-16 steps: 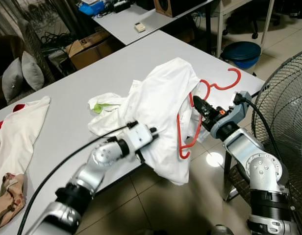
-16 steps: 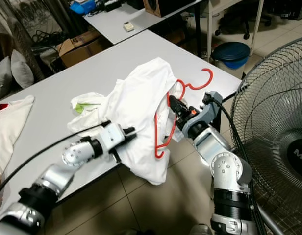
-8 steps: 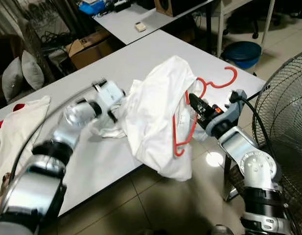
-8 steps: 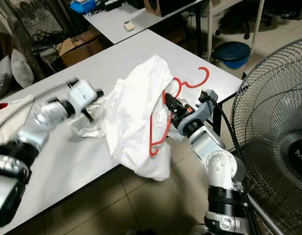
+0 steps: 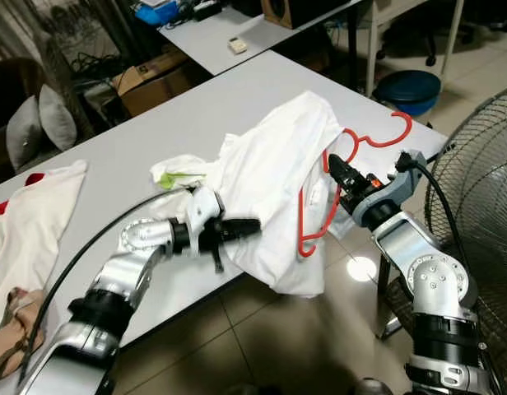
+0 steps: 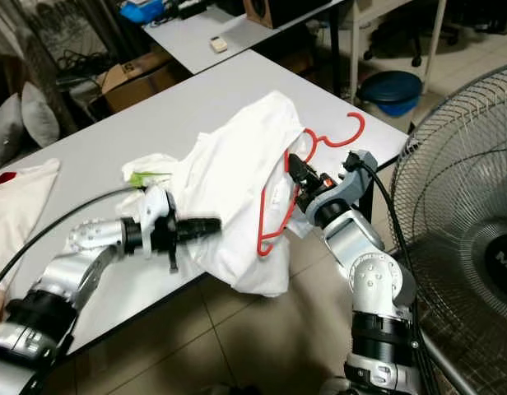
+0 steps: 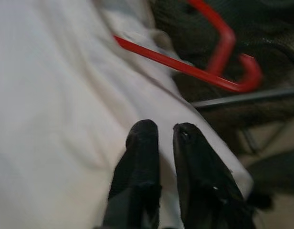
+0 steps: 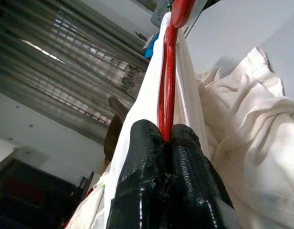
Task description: Hang hanger
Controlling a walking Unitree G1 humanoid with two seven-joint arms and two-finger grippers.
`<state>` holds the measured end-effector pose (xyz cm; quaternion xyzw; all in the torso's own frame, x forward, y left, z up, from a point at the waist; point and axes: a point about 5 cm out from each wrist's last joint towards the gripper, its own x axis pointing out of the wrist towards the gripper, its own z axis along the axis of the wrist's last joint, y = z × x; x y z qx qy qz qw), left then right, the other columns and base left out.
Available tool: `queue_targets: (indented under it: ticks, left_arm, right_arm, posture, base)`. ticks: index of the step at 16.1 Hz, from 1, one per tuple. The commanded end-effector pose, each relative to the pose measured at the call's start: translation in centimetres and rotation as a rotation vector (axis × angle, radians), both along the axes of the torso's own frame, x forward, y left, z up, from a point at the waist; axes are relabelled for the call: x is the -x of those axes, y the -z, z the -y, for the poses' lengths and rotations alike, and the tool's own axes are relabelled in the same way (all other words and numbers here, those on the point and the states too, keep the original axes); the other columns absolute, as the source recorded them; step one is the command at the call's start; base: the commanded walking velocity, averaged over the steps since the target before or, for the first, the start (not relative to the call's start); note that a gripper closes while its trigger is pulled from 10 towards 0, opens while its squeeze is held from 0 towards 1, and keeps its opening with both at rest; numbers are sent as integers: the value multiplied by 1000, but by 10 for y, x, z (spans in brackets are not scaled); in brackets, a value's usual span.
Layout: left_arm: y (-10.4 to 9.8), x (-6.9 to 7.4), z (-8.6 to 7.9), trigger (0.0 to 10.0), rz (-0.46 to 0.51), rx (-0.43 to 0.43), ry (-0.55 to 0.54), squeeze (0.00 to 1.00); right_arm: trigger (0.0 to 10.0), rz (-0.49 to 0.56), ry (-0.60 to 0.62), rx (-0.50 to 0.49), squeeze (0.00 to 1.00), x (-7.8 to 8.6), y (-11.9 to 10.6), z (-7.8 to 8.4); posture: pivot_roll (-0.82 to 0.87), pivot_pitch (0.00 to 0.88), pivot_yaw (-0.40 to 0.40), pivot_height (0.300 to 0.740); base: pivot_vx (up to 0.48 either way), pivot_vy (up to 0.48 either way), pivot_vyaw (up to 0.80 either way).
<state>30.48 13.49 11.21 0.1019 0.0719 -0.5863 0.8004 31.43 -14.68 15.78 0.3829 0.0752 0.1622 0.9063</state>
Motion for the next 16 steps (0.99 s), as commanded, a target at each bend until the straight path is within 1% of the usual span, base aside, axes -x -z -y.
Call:
queue_targets:
  ticks: [1,2,3,4,5,6,9,10,11,12,13,16]
  left_arm:
    - [3,7,-7,10000,-32,-57,37,1000]
    - [8,16,0,10000,-55,-54,62,1000]
    - [9,18,3,10000,-60,-45,68,1000]
    - [13,22,13,10000,-48,-43,64,1000]
    - [19,20,21,10000,6,-94,-5,1000]
    - [22,20,24,10000,42,-133,-28,1000]
    - [22,17,28,10000,90,-135,-86,1000]
    - [26,16,28,10000,131,-179,-123,1000]
    - [30,15,28,10000,154,-214,-136,871]
    - [33,13,27,4941,176,-238,-161,0]
    - [32,11,27,0,188,-238,-184,0]
    - [32,10,28,0,191,-216,-189,0]
  right_arm:
    - [10000,8,-9,-1,0,-3,-3,-4]
    - [10000,6,-7,0,0,-4,-3,-4]
    - [10000,6,-7,0,0,-5,-3,-4]
    - [10000,5,-7,2,0,-5,-4,-5]
    - [10000,5,-9,5,0,-5,-4,-6]
    - [10000,6,-12,7,0,-5,-4,-6]
    - [10000,7,-13,8,0,-4,-5,-7]
    - [10000,8,-12,8,0,-4,-5,-7]
    - [10000,8,-11,8,0,-4,-5,-7]
    - [10000,9,-12,7,0,-4,-5,-7]
    - [10000,10,-13,7,0,-4,-5,-7]
    - [10000,11,-14,7,0,-4,-5,-7]
  posture:
    - [-147,40,292,740]
    - [-145,43,289,740]
    - [-145,43,289,740]
    - [-146,44,288,740]
    - [-149,47,288,740]
    - [-154,48,292,740]
    - [-158,47,295,740]
    - [-161,46,300,740]
    - [-161,46,300,740]
    - [-161,46,301,740]
    - [-161,46,301,740]
    - [-159,43,302,740]
  base:
    - [0,0,0]
    - [0,0,0]
    - [0,0,0]
    - [0,0,0]
    - [0,0,0]
    - [0,0,0]
    - [0,0,0]
    - [0,0,0]
    - [0,0,0]
    - [0,0,0]
    - [0,0,0]
    - [0,0,0]
